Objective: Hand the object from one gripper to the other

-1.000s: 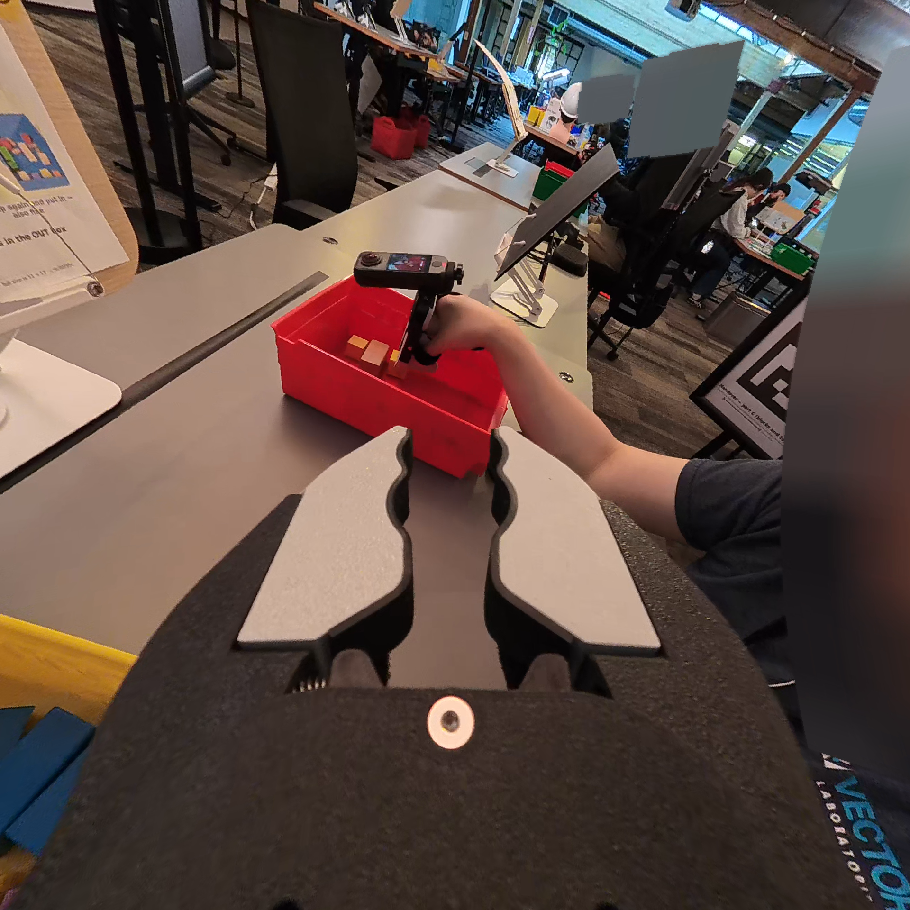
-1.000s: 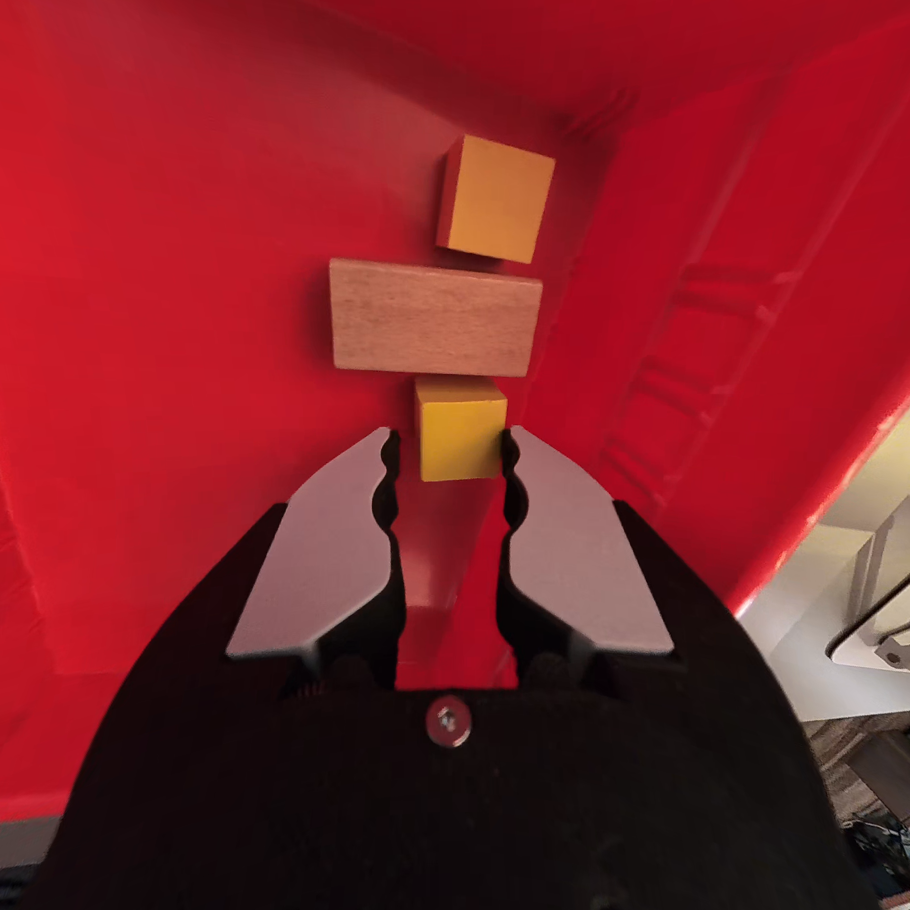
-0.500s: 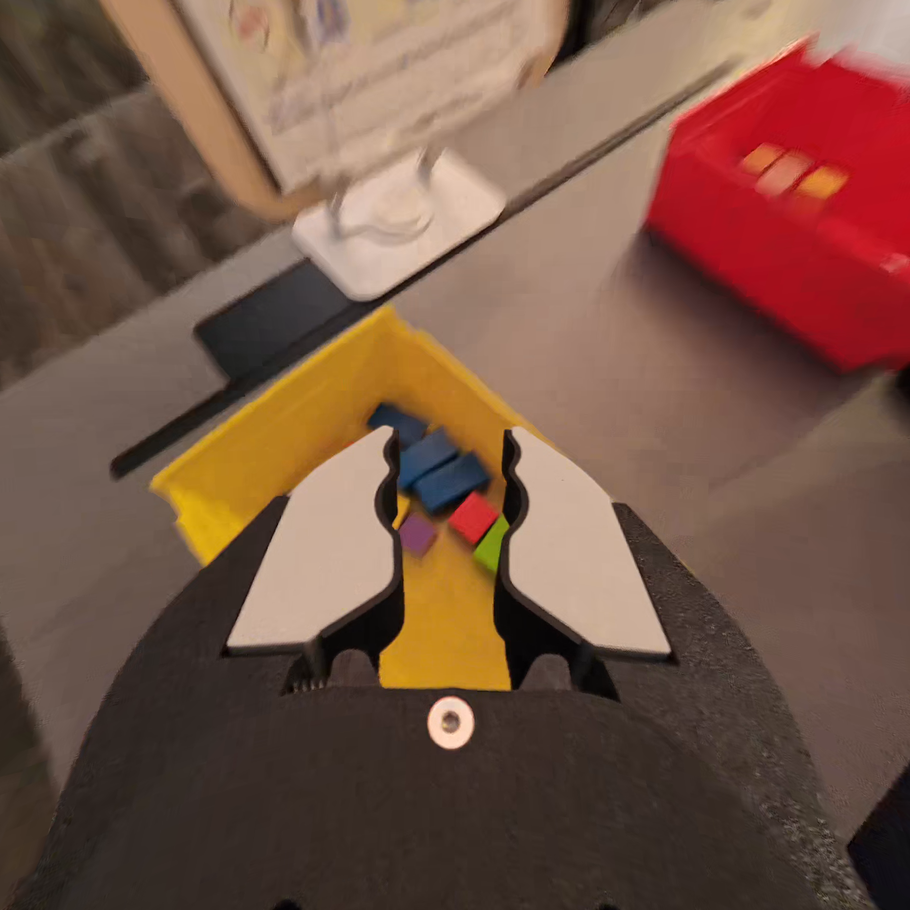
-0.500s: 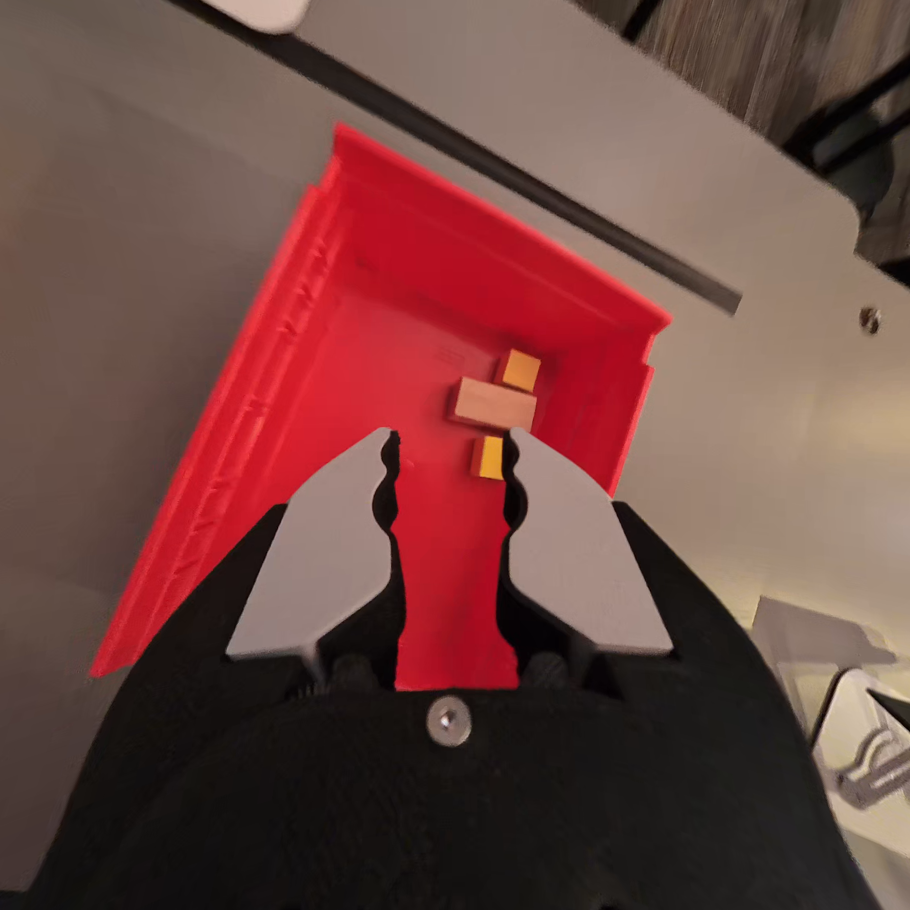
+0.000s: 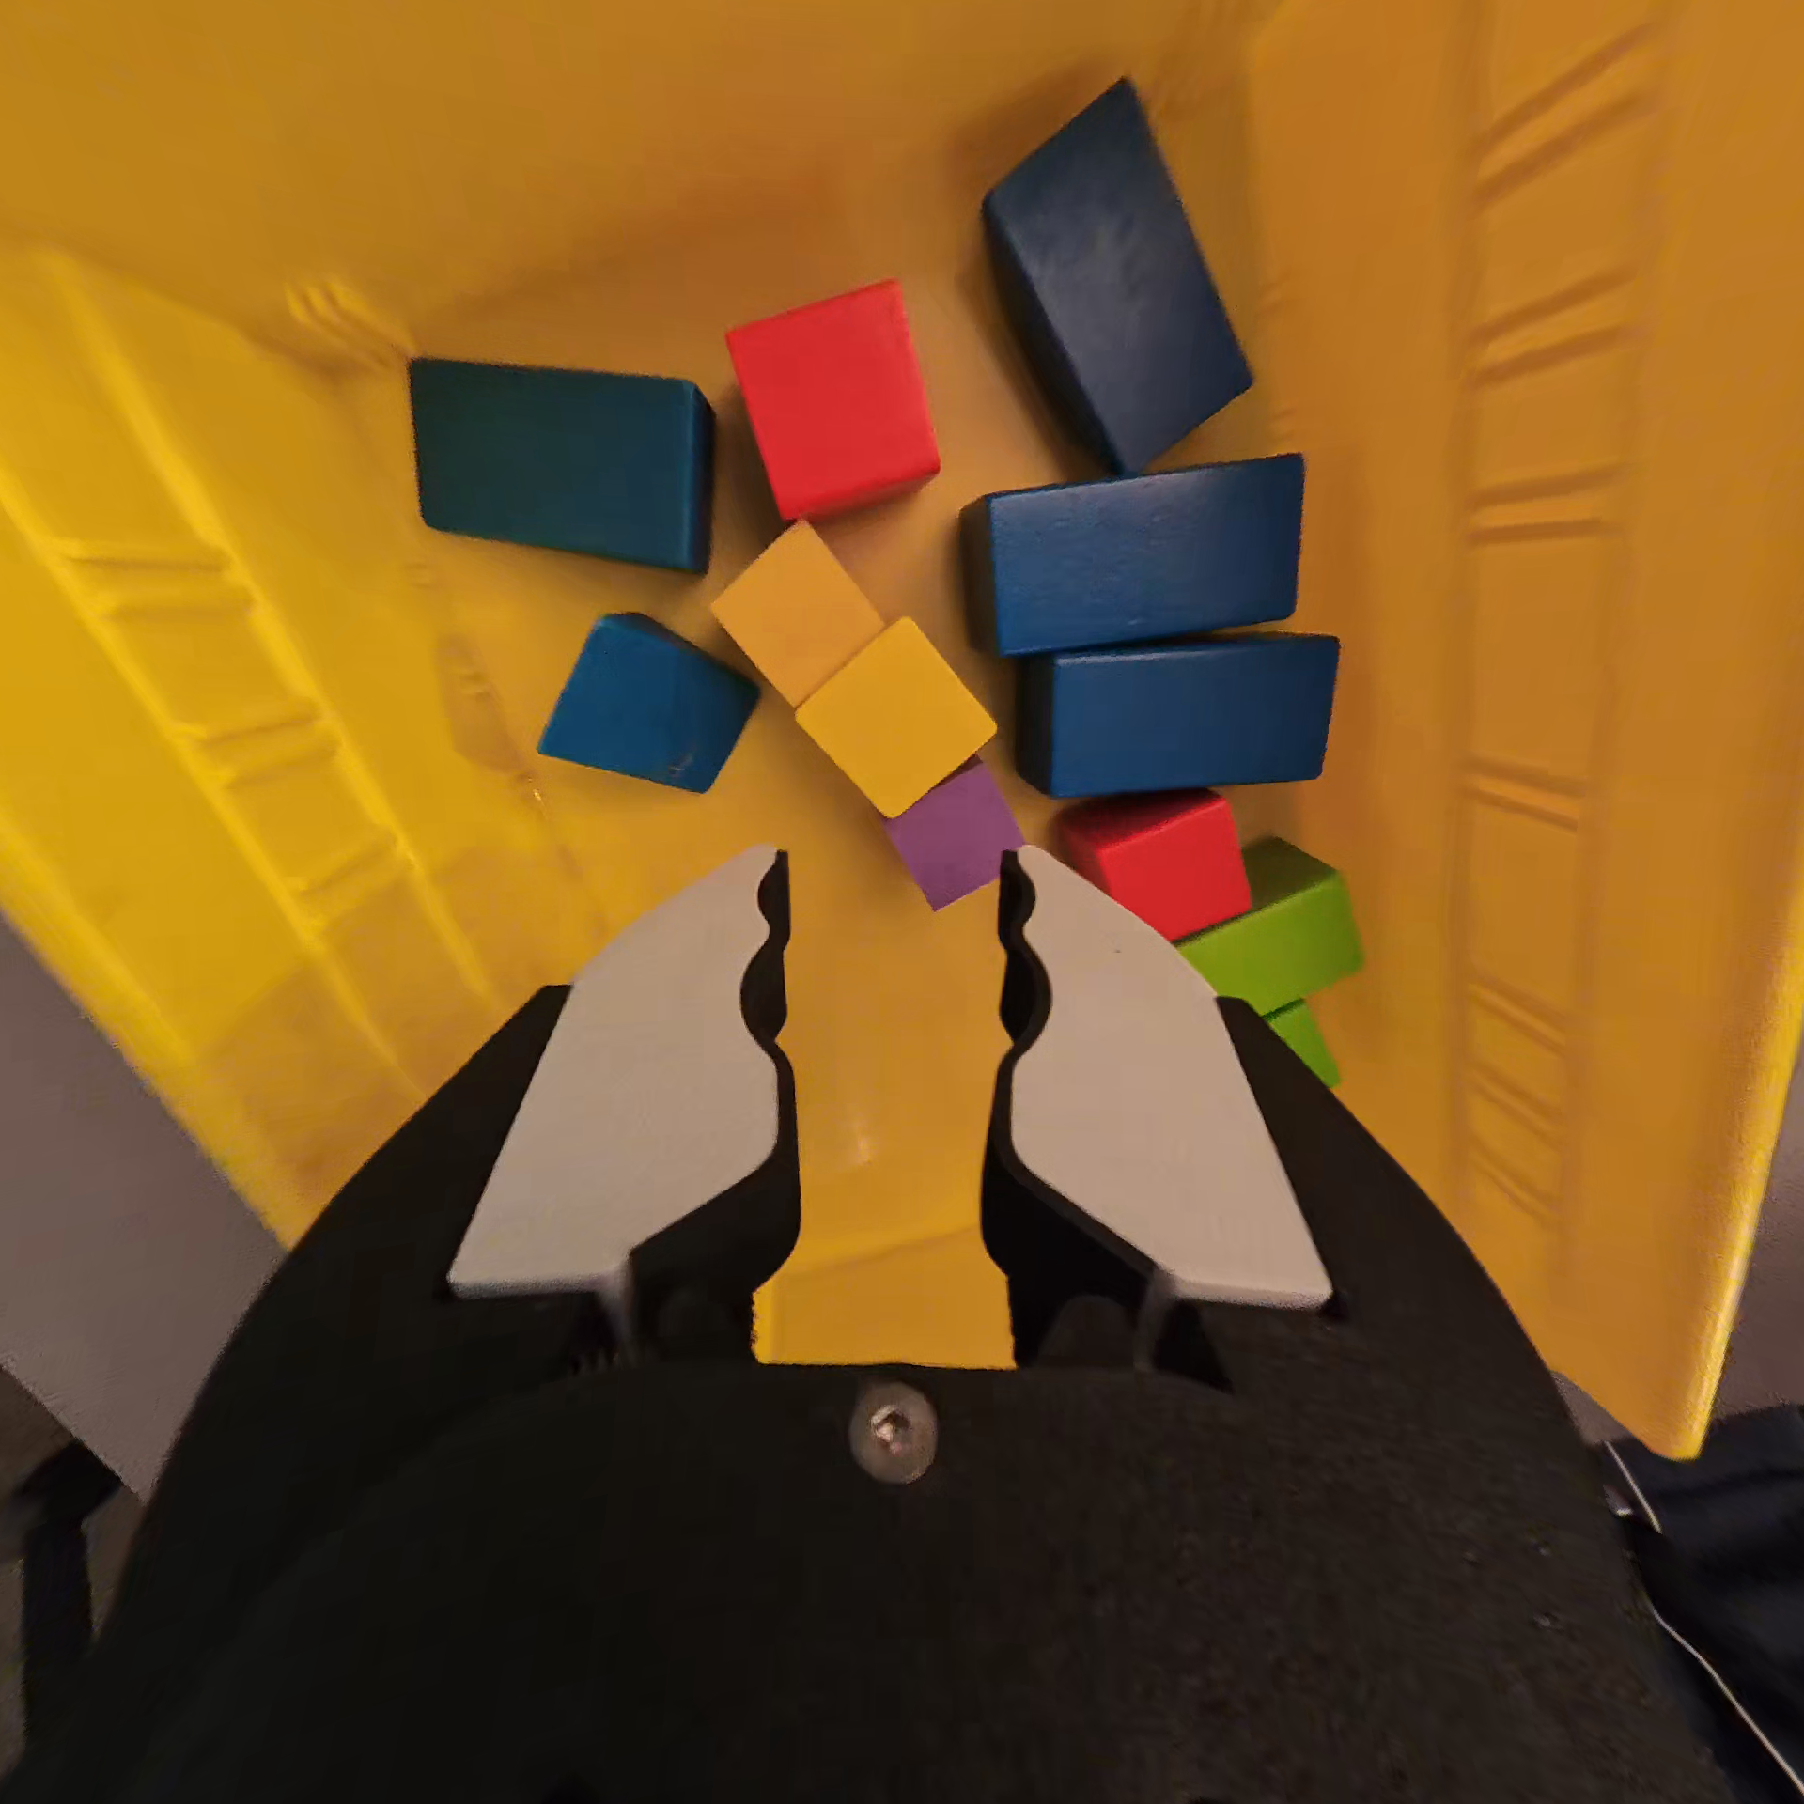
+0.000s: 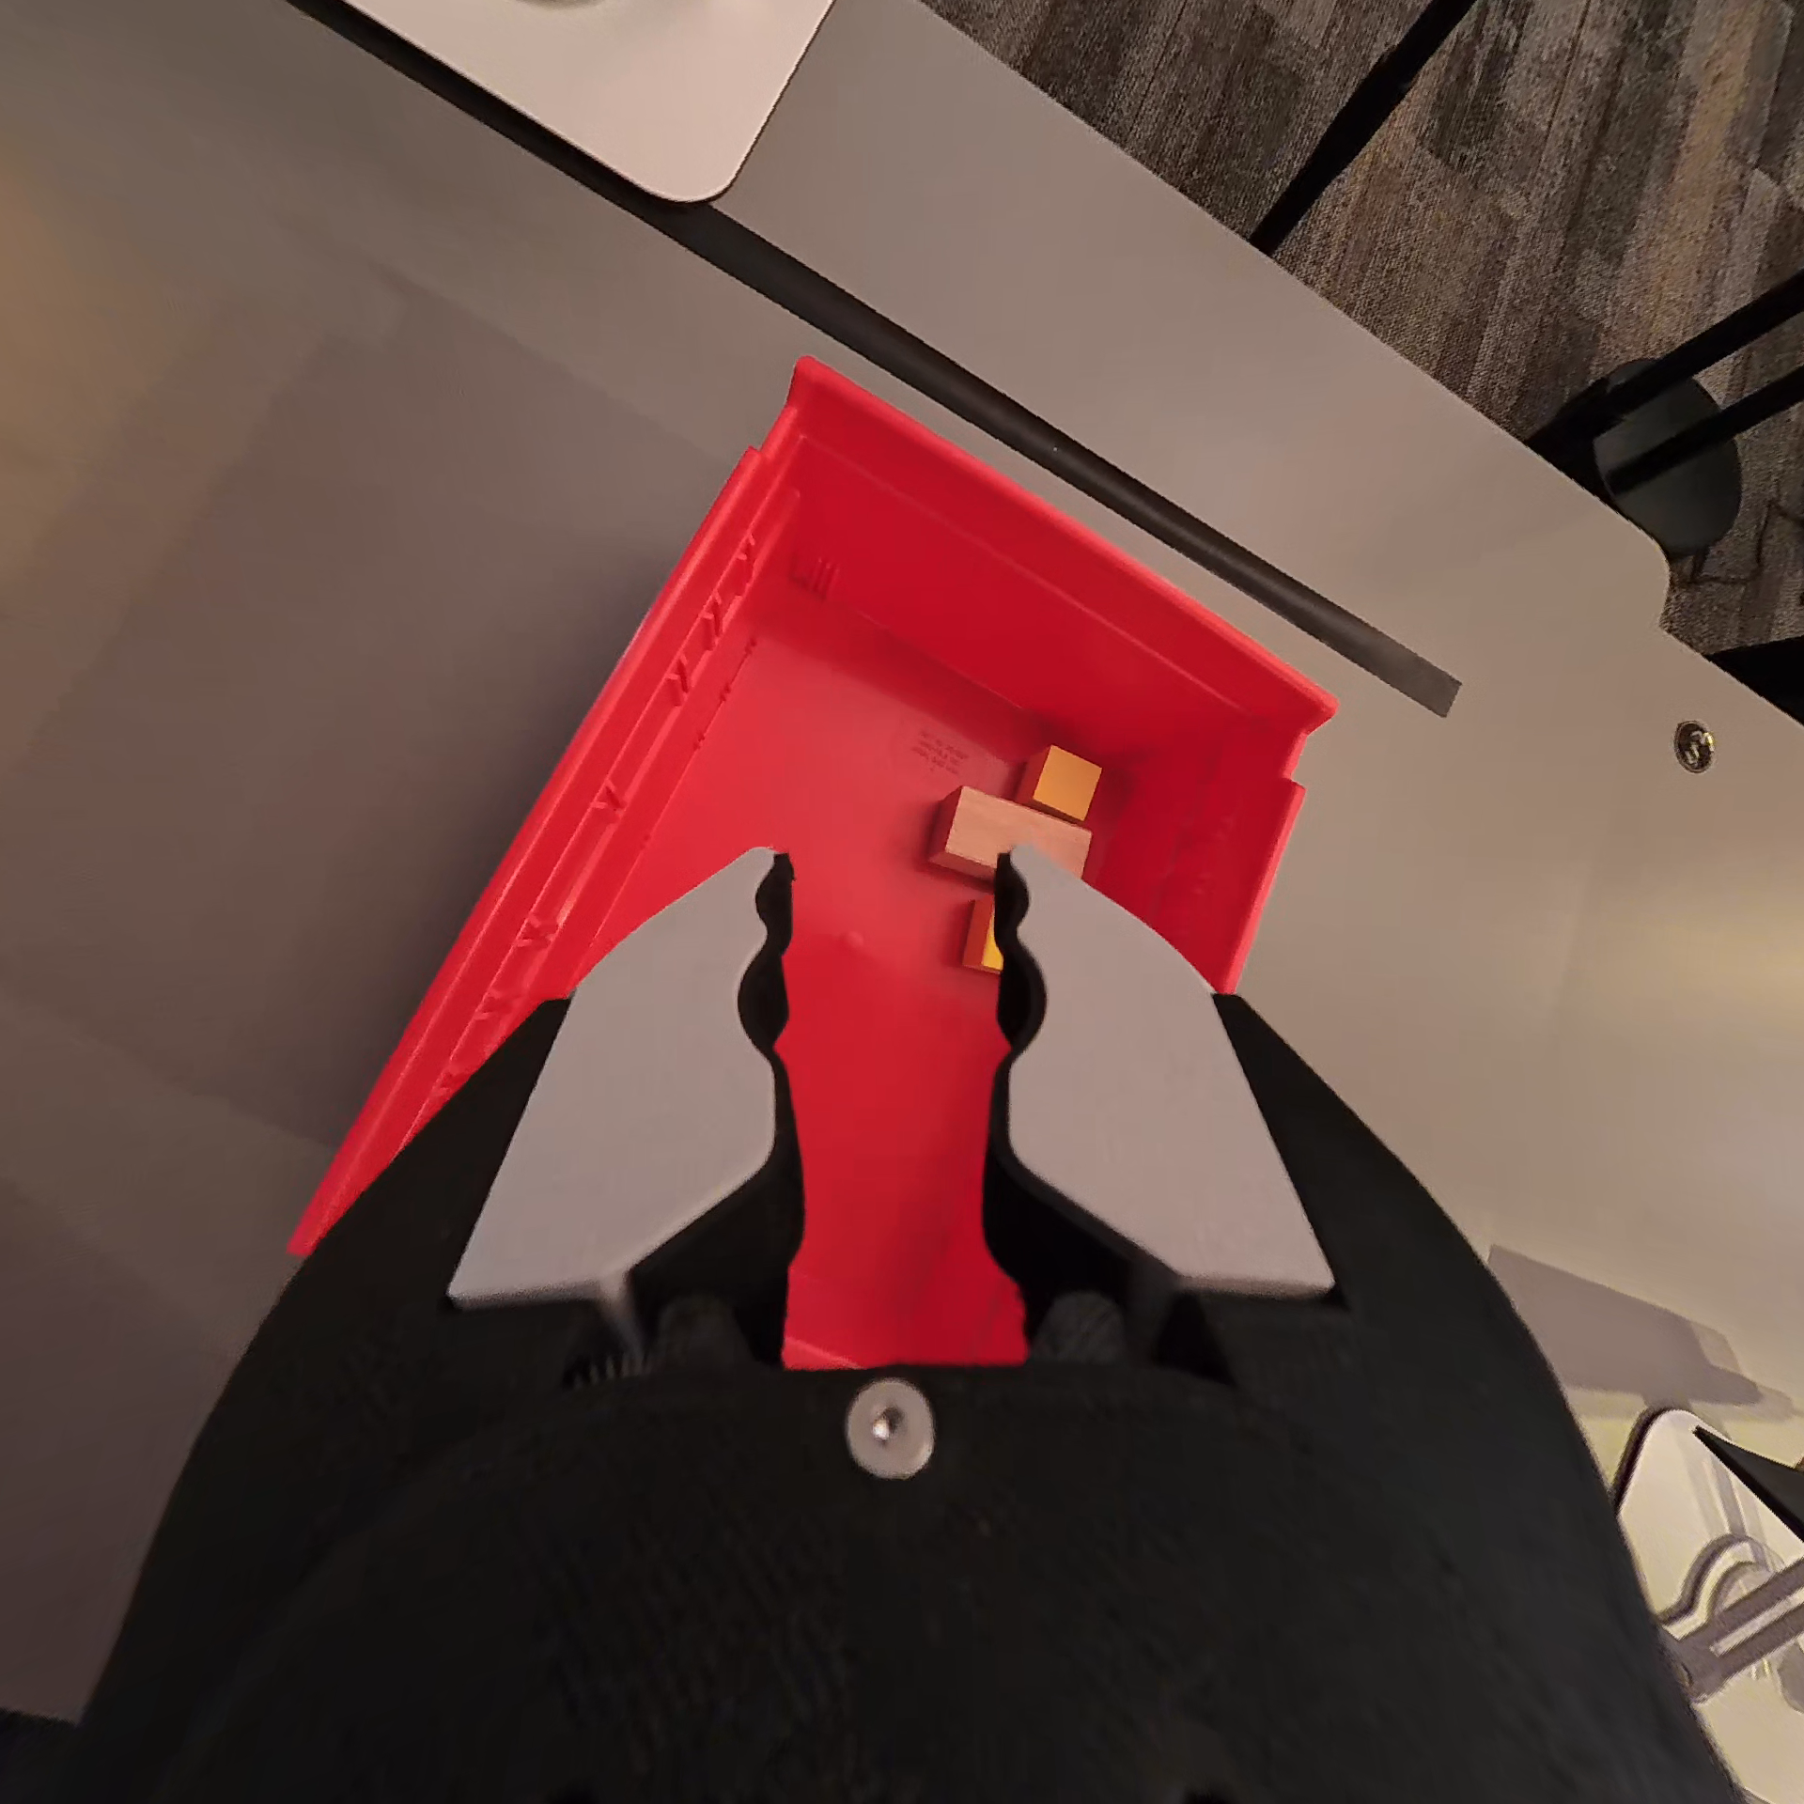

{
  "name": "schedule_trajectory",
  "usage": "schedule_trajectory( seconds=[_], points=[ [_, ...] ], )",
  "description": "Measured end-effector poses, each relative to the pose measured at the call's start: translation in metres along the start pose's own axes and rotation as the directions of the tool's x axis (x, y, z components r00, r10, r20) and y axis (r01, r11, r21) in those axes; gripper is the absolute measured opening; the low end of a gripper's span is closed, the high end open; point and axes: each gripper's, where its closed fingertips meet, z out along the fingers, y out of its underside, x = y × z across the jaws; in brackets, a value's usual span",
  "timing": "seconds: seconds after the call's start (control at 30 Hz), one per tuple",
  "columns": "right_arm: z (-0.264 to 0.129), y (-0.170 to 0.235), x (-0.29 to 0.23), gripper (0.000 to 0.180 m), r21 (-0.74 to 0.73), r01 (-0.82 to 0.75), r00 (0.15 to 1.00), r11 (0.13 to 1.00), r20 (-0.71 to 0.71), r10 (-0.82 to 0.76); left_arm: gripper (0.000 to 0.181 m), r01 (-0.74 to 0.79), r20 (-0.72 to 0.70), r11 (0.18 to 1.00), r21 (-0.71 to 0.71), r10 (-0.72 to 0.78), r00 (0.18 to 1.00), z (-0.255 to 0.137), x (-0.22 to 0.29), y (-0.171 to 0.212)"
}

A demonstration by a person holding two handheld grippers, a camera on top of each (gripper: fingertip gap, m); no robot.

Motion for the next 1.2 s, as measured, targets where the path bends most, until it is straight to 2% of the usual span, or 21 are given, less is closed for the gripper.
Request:
schedule_trajectory(
  seconds=[0.13,0.4,0.5,0.67,0.97,1.1,1.2],
  points=[
    [0.002,0.002,-0.001,0.041,-0.015,0.007,1.000,1.000,0.006,-0.007,0.044,0.007,-0.030,0.999,-0.031,-0.008,1.000,0.011,0.008,0.000],
    [0.001,0.003,-0.003,0.041,-0.022,0.019,1.000,1.000,0.011,-0.019,0.048,0.042,0.011,0.993,-0.113,-0.041,0.999,0.026,0.004,0.008],
    [0.001,0.005,-0.003,0.041,-0.033,0.025,1.000,0.999,0.011,-0.024,0.045,0.054,0.019,0.991,-0.126,-0.052,0.998,0.027,0.004,0.009],
    [0.004,0.006,-0.005,0.041,-0.052,0.040,0.999,0.998,0.010,-0.040,0.030,0.047,0.095,0.986,-0.157,-0.032,0.995,0.026,-0.005,0.015],
    [0.006,0.007,-0.007,0.041,-0.070,0.060,0.998,0.996,0.013,-0.059,0.030,0.042,0.090,0.984,-0.172,-0.027,0.996,0.032,-0.008,0.016],
    [0.003,0.004,-0.007,0.041,-0.053,0.063,0.998,0.997,-0.003,-0.063,0.029,-0.006,0.099,0.986,-0.167,0.023,0.995,0.021,-0.010,0.018],
    [-0.005,-0.007,-0.007,0.041,0.006,0.071,0.997,0.997,-0.028,-0.071,0.029,-0.025,0.052,0.999,-0.045,0.027,0.998,-0.009,-0.005,0.010]
  ],
)
